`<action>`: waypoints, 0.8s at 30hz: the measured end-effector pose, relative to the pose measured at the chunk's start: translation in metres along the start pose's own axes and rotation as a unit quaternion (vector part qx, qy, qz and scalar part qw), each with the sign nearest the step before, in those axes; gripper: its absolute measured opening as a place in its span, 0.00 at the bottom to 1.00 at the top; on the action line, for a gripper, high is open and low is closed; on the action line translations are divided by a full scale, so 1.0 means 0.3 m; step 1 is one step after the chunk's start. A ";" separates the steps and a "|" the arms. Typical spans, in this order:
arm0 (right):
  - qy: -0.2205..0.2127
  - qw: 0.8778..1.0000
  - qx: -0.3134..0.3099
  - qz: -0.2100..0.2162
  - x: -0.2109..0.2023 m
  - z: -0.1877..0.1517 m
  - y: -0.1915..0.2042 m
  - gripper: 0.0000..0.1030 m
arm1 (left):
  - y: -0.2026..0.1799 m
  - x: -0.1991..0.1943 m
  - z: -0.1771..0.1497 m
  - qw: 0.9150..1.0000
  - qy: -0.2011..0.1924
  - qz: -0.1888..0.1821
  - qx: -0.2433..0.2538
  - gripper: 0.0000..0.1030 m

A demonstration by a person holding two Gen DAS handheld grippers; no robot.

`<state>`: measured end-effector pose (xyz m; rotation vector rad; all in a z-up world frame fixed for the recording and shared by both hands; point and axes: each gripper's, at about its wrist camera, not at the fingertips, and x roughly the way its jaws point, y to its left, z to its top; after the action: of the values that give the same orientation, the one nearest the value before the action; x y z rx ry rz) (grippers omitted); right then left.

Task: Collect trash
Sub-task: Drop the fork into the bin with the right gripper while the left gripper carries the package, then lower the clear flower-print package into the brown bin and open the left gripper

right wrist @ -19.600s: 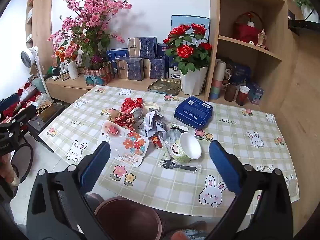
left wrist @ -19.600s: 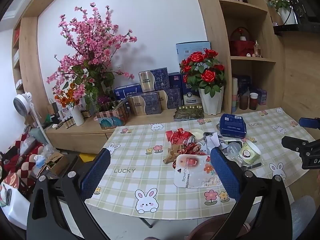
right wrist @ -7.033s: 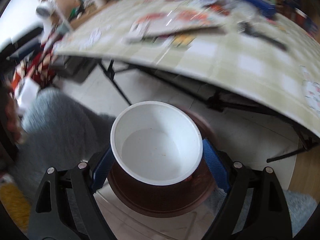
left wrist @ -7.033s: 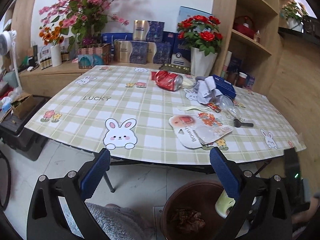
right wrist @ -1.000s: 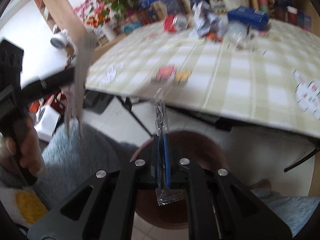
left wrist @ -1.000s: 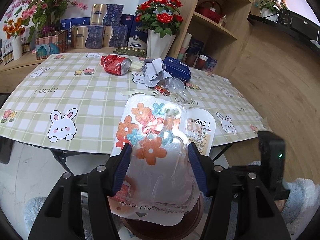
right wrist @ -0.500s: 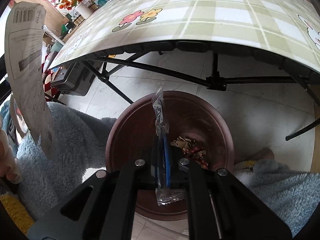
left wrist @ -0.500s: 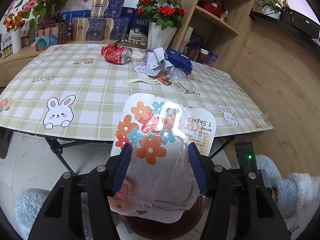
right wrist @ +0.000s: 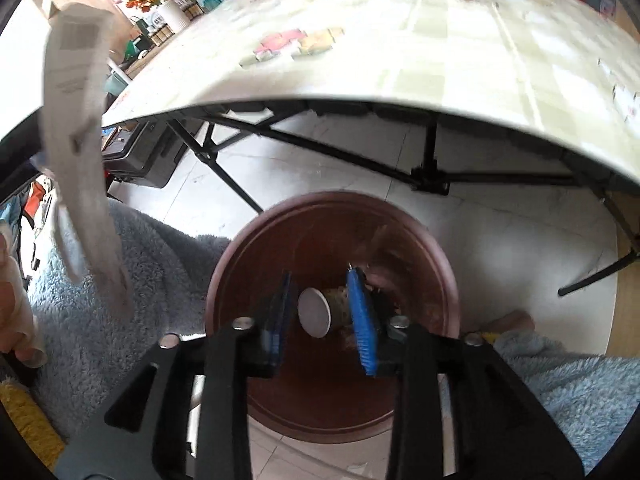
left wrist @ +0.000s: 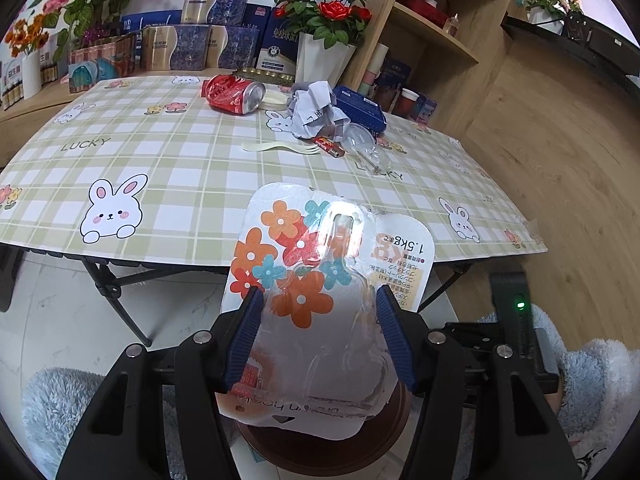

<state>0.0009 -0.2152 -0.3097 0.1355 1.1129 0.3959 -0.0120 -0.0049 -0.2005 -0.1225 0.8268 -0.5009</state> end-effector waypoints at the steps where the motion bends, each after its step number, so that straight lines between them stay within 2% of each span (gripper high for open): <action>1: -0.014 1.000 -0.005 -0.006 -0.021 0.004 0.007 0.67 | -0.001 0.002 -0.002 1.000 0.001 0.000 0.001 0.55; 2: -0.029 0.999 -0.010 -0.011 -0.041 0.007 0.013 0.76 | -0.002 0.002 -0.004 1.000 0.001 0.000 0.001 0.55; 3: -0.051 0.998 -0.019 -0.019 -0.071 0.010 0.024 0.89 | -0.002 0.002 -0.003 1.000 0.001 0.000 0.002 0.55; 4: -0.068 0.997 -0.028 -0.027 -0.094 0.013 0.034 0.92 | -0.002 0.002 -0.004 1.000 0.000 -0.001 0.002 0.55; 14: -0.169 0.976 -0.075 -0.113 -0.247 0.039 0.056 0.94 | -0.001 0.010 -0.005 1.000 0.005 0.000 -0.001 0.55; 20: -0.224 0.959 -0.042 -0.170 -0.317 0.052 -0.025 0.94 | -0.020 0.039 -0.015 1.000 0.022 -0.004 0.012 0.55; 24: -0.254 0.948 -0.007 -0.189 -0.340 0.033 -0.083 0.94 | -0.045 0.084 -0.034 0.998 0.047 -0.010 0.033 0.55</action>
<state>-0.0229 -0.2757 -0.2267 0.0064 0.6035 0.0156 -0.0100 -0.0277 -0.2204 -0.0454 0.9011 -0.5554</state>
